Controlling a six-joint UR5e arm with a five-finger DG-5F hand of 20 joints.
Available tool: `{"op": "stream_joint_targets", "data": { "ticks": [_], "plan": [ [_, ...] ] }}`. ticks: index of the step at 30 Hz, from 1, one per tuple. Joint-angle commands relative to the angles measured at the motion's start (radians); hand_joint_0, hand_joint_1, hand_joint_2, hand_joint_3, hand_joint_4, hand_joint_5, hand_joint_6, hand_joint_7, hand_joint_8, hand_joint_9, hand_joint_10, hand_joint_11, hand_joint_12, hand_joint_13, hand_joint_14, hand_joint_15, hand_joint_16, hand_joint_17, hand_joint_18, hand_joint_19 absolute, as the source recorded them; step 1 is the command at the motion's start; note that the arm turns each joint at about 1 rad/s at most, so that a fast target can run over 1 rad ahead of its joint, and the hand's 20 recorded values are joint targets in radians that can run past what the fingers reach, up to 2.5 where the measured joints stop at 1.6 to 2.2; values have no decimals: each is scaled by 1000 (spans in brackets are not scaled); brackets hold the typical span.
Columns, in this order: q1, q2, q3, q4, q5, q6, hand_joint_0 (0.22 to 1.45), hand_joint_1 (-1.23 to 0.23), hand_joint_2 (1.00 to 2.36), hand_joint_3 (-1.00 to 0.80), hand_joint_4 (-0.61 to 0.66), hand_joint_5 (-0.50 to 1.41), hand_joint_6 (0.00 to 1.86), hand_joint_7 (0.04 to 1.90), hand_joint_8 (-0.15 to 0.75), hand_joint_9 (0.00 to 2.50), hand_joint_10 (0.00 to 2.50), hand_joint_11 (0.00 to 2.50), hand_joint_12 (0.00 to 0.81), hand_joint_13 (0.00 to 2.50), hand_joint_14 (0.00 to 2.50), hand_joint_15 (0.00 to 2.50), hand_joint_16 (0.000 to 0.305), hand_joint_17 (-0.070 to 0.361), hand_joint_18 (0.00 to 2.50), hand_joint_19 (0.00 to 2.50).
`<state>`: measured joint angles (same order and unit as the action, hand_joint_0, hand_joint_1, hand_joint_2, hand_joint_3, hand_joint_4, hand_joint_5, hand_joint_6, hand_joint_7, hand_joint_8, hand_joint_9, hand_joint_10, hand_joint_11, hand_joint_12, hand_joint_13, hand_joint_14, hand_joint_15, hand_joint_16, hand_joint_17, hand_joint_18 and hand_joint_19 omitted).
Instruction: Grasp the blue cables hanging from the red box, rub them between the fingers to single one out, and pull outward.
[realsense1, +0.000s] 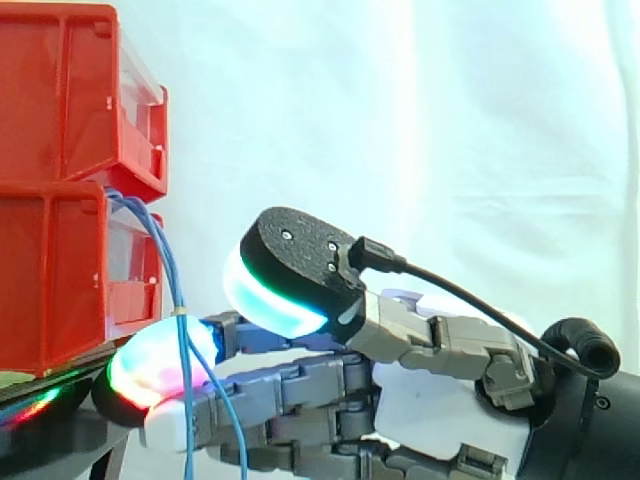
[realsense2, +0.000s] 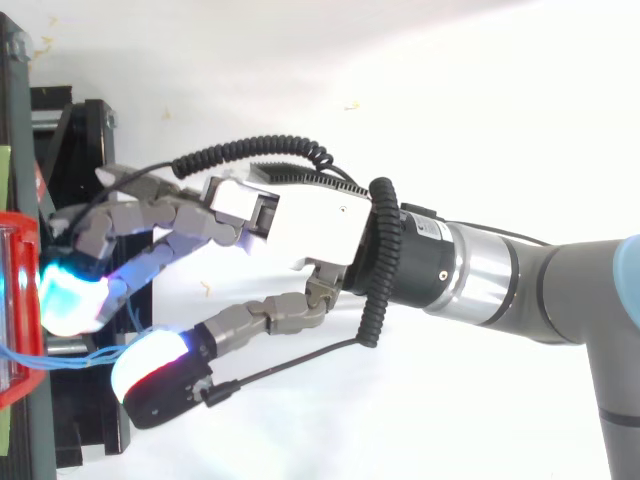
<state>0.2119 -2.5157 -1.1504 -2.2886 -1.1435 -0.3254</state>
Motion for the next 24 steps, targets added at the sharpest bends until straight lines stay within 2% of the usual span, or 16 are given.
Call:
{"op": "stream_joint_targets", "data": {
  "ticks": [1,2,4,10,17,22,24],
  "plan": [
    [17,-9,0,47,137,-67,556,-711,1004,-439,240,-131,503,918,226,651,7,230,330,300,6,152,53,119,0,0],
    [21,-11,0,60,162,-73,557,-710,1004,-443,244,-131,503,918,224,652,8,238,330,303,6,145,53,118,0,0],
    [27,-11,0,66,186,-75,558,-710,1005,-440,246,-130,503,922,225,670,8,253,331,334,6,166,52,117,1,13],
    [47,-11,-12,63,228,-69,559,-706,1005,-440,252,-126,503,939,227,698,9,287,333,378,8,193,51,115,78,48],
    [69,-11,-68,87,231,-41,554,-686,1004,-438,248,-122,503,944,229,710,10,299,335,407,8,214,51,114,103,74],
    [73,-9,-71,74,226,-12,549,-674,1004,-443,254,-122,503,949,233,719,10,301,337,419,9,233,51,115,117,88],
    [75,-9,-69,41,211,9,549,-674,1004,-443,259,-120,503,949,229,719,10,307,337,426,9,238,51,115,123,89]
  ]
}}
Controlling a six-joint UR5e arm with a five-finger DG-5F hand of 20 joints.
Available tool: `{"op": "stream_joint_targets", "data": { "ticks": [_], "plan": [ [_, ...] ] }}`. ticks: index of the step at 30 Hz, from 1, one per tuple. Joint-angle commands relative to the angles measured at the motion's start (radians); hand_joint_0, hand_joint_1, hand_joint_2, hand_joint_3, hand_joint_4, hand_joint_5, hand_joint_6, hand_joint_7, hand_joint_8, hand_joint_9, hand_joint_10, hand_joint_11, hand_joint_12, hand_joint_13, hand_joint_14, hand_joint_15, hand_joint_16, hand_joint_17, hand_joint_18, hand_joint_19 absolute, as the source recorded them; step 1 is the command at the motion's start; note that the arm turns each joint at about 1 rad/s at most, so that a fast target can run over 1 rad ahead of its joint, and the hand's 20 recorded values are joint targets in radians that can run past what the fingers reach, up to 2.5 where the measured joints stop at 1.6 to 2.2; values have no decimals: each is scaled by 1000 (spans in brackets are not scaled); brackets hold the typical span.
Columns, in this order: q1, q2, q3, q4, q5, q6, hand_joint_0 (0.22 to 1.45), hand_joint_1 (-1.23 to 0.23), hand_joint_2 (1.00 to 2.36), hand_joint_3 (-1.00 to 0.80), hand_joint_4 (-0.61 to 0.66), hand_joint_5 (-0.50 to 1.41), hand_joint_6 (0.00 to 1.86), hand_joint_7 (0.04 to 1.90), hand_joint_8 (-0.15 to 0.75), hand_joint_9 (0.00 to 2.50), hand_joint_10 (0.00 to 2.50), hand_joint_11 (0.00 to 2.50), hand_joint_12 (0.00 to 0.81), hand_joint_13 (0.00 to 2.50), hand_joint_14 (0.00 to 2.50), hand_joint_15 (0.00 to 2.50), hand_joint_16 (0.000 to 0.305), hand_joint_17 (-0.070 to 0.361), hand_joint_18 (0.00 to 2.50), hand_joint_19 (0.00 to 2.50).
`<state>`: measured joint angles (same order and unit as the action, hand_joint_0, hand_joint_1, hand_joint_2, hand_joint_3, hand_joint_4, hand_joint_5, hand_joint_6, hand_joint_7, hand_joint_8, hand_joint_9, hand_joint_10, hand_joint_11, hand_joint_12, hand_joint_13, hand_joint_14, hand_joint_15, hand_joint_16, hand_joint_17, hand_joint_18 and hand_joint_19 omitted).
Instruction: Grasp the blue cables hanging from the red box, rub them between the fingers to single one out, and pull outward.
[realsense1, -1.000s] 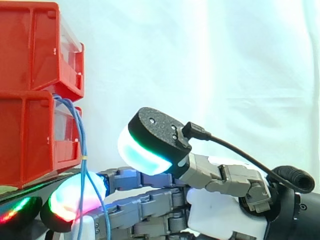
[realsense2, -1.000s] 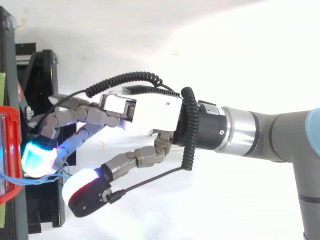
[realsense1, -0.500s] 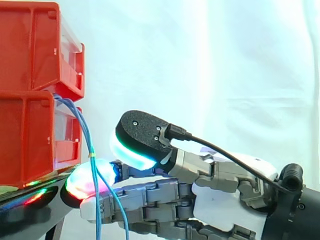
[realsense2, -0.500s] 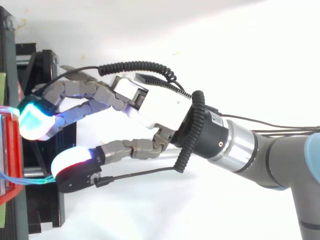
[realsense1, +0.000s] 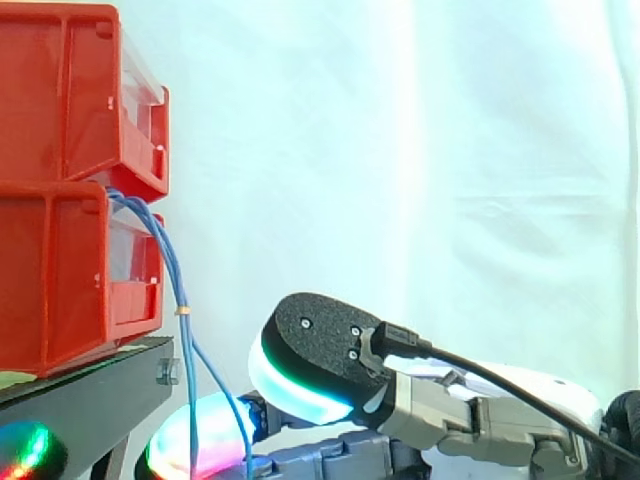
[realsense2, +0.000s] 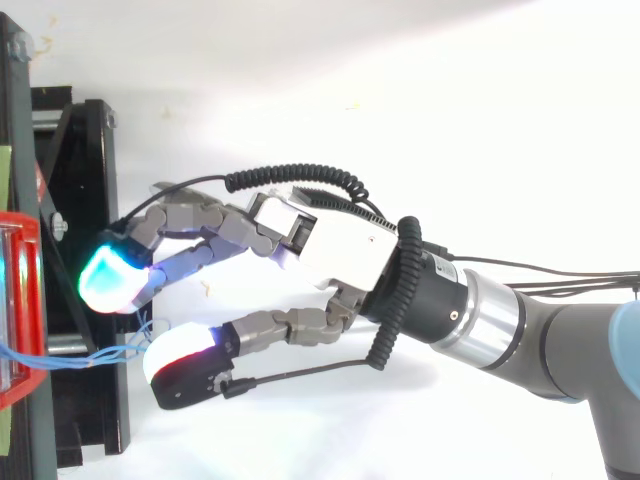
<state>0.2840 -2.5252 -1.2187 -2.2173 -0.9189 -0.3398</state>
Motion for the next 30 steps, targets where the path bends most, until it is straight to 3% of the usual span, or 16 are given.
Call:
{"op": "stream_joint_targets", "data": {
  "ticks": [1,6,11,13,15,17,21,24,28,30],
  "plan": [
    [3,0,-1,-38,-18,27,549,-673,1003,-446,259,-119,503,951,232,723,10,307,336,429,10,243,51,115,126,95],
    [6,0,-1,-73,-40,47,549,-672,1004,-443,264,-113,503,963,231,732,10,316,338,444,10,246,51,114,137,96],
    [6,0,-1,-61,-51,45,549,-670,1004,-442,266,-109,503,974,234,743,10,320,337,452,10,252,51,114,157,113],
    [9,0,-1,-47,-70,45,549,-670,1004,-441,273,-106,503,976,236,746,10,320,338,460,10,254,50,113,169,112],
    [11,0,4,-38,-132,47,550,-669,1005,-442,274,-105,503,979,236,749,11,321,336,464,10,255,50,114,170,116],
    [11,0,18,-42,-167,47,550,-670,1004,-442,272,-103,503,983,236,753,10,316,337,469,10,263,50,113,175,118],
    [6,0,41,-48,-201,54,555,-667,1004,-441,281,-100,503,1000,233,760,10,323,336,474,11,269,50,113,189,130],
    [4,0,56,-88,-239,76,562,-666,1005,-432,233,-76,503,1170,233,787,15,369,336,482,11,273,50,112,200,134],
    [9,6,57,-139,-247,105,566,-670,1006,-427,188,-60,500,1313,235,813,12,392,337,494,11,279,49,110,211,136],
    [8,29,56,-225,-258,114,568,-674,1006,-425,184,-57,503,1330,235,815,12,389,337,497,13,279,49,110,225,142]
  ]
}}
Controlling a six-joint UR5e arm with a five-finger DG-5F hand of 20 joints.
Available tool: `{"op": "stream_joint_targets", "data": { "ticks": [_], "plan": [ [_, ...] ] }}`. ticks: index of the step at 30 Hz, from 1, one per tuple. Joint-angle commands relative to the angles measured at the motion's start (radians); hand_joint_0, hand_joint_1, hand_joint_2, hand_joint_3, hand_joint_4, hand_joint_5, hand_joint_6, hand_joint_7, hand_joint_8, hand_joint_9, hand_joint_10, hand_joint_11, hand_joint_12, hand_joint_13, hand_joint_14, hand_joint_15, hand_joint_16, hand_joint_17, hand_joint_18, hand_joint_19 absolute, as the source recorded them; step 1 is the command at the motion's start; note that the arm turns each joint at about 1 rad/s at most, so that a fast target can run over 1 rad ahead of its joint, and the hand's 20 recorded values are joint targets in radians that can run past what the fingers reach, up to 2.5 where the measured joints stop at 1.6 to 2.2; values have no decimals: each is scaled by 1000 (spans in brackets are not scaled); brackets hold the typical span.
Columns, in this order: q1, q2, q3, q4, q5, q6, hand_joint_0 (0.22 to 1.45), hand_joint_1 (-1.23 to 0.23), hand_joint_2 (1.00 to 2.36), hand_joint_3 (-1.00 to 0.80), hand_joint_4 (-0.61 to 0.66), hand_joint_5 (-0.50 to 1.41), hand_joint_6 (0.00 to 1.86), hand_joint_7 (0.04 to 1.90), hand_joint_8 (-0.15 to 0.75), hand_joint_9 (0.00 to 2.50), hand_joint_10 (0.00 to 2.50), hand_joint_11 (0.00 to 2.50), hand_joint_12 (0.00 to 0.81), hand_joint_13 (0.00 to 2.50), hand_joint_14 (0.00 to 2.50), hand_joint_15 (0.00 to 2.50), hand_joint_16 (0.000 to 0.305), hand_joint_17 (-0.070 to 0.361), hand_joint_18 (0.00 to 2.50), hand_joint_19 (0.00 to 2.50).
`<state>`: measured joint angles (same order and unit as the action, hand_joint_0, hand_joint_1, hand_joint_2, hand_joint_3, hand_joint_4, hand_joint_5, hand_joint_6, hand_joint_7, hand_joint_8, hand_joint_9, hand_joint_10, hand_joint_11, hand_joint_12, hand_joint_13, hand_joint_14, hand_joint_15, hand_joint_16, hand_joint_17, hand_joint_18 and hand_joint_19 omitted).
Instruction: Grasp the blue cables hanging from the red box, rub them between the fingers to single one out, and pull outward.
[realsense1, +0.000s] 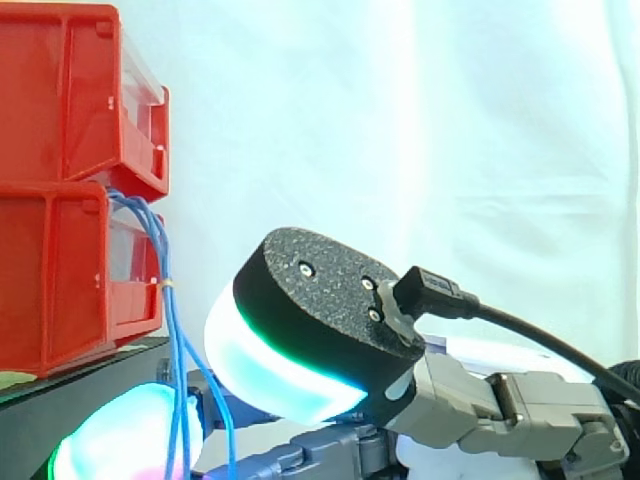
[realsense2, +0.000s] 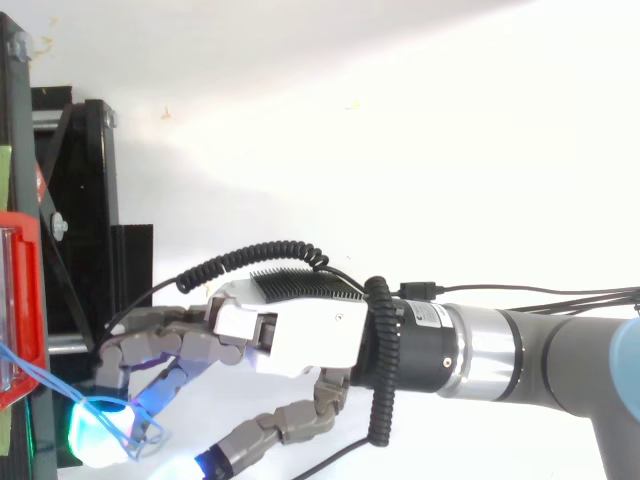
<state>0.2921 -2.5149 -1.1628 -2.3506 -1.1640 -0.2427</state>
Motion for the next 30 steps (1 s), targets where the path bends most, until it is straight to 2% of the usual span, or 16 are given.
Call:
{"op": "stream_joint_targets", "data": {
  "ticks": [1,2,3,7,12,15,16,20,30],
  "plan": [
    [-1,25,2,-111,-17,17,570,-675,1006,-429,184,-59,512,1317,232,814,15,400,337,498,13,279,49,110,227,137],
    [-1,25,2,-111,-17,17,570,-676,1005,-427,181,-59,515,1310,233,815,13,396,337,500,11,280,49,110,230,137],
    [-2,38,2,-156,-28,16,570,-676,1005,-427,186,-59,520,1303,234,815,13,400,337,501,12,288,49,110,232,141],
    [-1,42,0,-214,-42,19,571,-676,1006,-428,192,-60,516,1307,235,817,13,405,338,504,12,288,49,110,235,148],
    [-5,42,0,-214,-36,42,571,-676,1006,-428,197,-58,500,1318,231,815,13,401,337,506,11,289,49,110,246,164],
    [-10,42,0,-217,-34,91,570,-676,1006,-425,195,-58,500,1322,230,815,14,393,338,508,12,292,49,110,250,161],
    [-16,42,0,-230,-34,163,570,-676,1006,-425,189,-57,502,1323,233,814,15,400,337,508,14,288,49,110,256,170],
    [-24,45,2,-248,-43,275,571,-676,1006,-423,188,-57,507,1321,233,818,13,395,336,512,12,290,48,109,262,171],
    [-27,56,15,-256,-43,257,573,-674,1006,-424,189,-57,511,1316,234,823,13,408,335,518,12,299,48,108,274,189]
  ]
}}
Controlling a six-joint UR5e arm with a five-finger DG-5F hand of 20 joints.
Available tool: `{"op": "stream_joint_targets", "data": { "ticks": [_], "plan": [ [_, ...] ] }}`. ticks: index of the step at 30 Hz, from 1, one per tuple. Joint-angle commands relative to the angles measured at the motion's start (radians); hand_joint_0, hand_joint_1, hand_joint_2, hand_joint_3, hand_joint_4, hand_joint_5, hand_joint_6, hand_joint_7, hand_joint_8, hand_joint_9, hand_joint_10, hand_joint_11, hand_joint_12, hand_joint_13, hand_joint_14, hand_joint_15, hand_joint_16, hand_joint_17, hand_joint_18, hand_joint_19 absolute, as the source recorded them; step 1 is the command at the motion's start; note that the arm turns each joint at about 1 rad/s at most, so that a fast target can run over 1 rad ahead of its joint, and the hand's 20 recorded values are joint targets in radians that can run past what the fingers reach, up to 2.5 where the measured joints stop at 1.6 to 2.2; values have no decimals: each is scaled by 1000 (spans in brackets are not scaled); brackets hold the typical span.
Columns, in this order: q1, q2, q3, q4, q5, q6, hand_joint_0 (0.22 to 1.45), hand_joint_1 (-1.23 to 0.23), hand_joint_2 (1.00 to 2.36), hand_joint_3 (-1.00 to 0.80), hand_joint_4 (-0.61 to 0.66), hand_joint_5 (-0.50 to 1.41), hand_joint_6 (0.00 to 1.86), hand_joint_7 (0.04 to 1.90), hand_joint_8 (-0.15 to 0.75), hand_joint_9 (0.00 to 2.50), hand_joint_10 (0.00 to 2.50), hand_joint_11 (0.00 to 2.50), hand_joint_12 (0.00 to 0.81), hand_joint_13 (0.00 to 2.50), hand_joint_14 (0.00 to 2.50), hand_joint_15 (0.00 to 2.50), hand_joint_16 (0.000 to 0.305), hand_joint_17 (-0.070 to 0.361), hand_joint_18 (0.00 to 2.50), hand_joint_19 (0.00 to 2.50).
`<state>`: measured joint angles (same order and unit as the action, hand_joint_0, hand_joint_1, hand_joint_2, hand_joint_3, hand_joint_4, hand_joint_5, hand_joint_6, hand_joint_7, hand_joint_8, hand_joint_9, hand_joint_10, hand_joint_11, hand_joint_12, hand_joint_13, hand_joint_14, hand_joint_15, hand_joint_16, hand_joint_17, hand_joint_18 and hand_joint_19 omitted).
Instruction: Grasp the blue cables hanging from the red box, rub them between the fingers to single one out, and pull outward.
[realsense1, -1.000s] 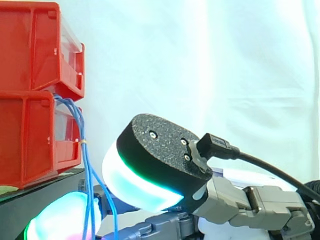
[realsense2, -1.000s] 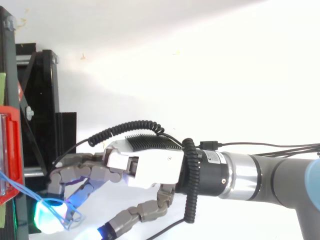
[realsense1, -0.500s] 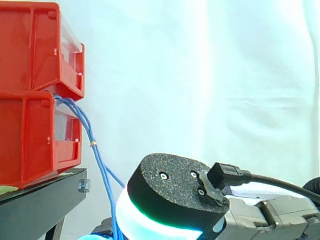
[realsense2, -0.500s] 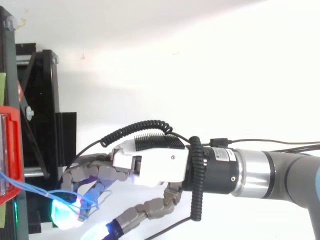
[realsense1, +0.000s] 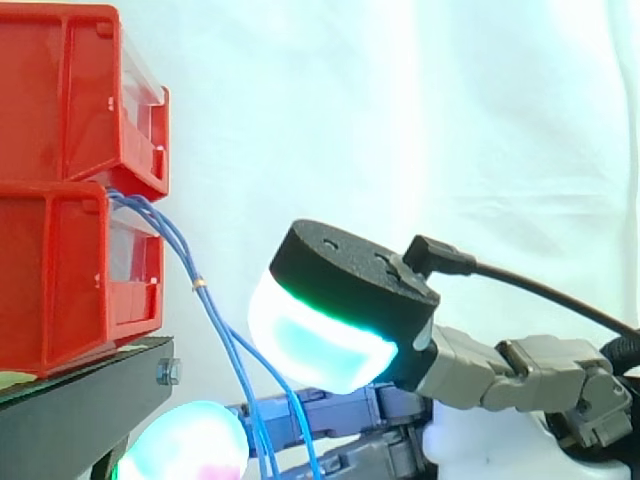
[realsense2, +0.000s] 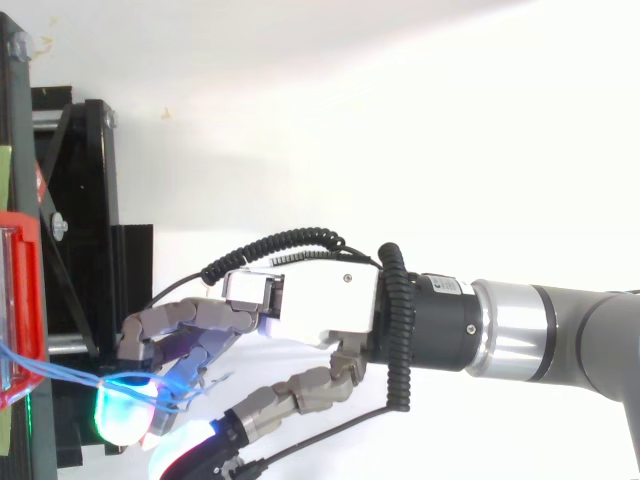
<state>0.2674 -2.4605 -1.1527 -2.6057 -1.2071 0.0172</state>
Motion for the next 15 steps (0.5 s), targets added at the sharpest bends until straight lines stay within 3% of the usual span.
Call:
{"op": "stream_joint_targets", "data": {
  "ticks": [1,9,15],
  "plan": [
    [0,6,7,-2,-2,-5,573,-673,1006,-423,188,-57,511,1316,234,824,13,408,336,518,12,295,48,108,276,189],
    [-2,37,8,-17,4,-57,573,-672,1007,-421,192,-57,512,1314,237,823,15,407,333,522,12,301,48,109,285,200],
    [-4,37,8,-17,6,-59,575,-673,1006,-420,195,-57,516,1317,234,824,13,397,334,525,14,300,48,108,294,199]
  ]
}}
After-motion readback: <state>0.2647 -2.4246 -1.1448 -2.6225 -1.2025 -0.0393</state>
